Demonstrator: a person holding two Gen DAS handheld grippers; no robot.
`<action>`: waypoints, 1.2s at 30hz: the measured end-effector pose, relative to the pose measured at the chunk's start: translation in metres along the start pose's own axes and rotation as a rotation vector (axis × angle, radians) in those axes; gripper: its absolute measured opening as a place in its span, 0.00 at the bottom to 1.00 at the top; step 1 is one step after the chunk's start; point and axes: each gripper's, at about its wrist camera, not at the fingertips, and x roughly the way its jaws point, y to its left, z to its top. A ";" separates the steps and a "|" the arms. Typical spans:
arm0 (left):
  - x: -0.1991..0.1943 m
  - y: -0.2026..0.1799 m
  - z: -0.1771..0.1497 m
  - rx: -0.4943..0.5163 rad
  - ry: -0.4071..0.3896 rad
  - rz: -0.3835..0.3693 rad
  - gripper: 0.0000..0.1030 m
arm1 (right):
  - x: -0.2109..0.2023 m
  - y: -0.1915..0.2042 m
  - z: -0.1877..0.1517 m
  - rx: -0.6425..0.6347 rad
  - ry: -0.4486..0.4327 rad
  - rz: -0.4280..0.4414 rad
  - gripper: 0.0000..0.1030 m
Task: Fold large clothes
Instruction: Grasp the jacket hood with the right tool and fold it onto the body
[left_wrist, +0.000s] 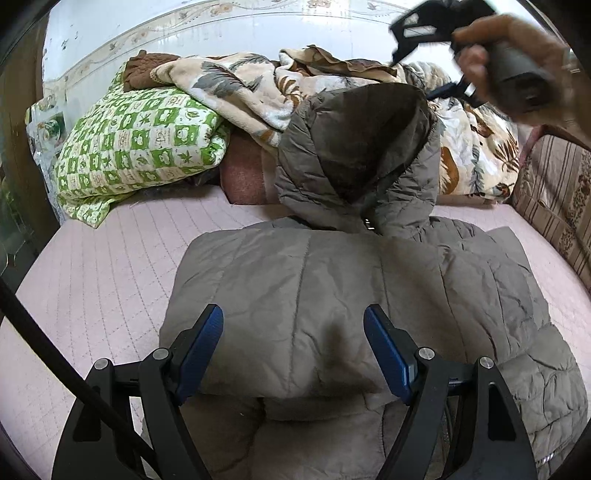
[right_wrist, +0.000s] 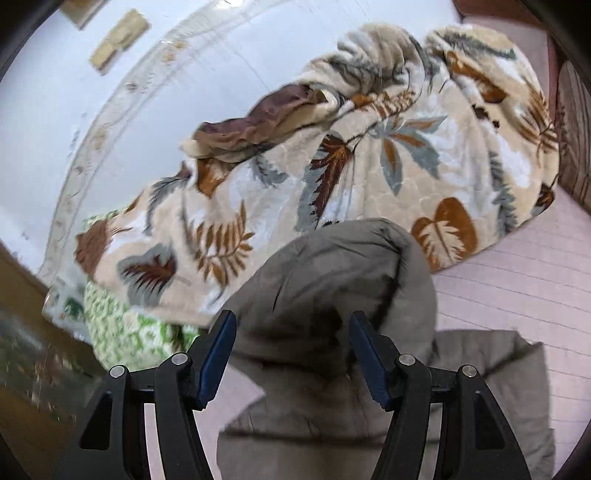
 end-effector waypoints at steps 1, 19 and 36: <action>0.001 0.002 0.001 -0.010 0.002 -0.009 0.76 | 0.011 0.000 0.003 0.009 0.005 -0.010 0.55; -0.008 0.021 0.004 -0.074 -0.020 0.018 0.75 | -0.092 -0.001 -0.071 -0.088 -0.069 0.113 0.03; -0.014 0.050 0.005 -0.148 -0.038 0.076 0.76 | -0.103 -0.083 -0.252 -0.127 0.037 0.046 0.03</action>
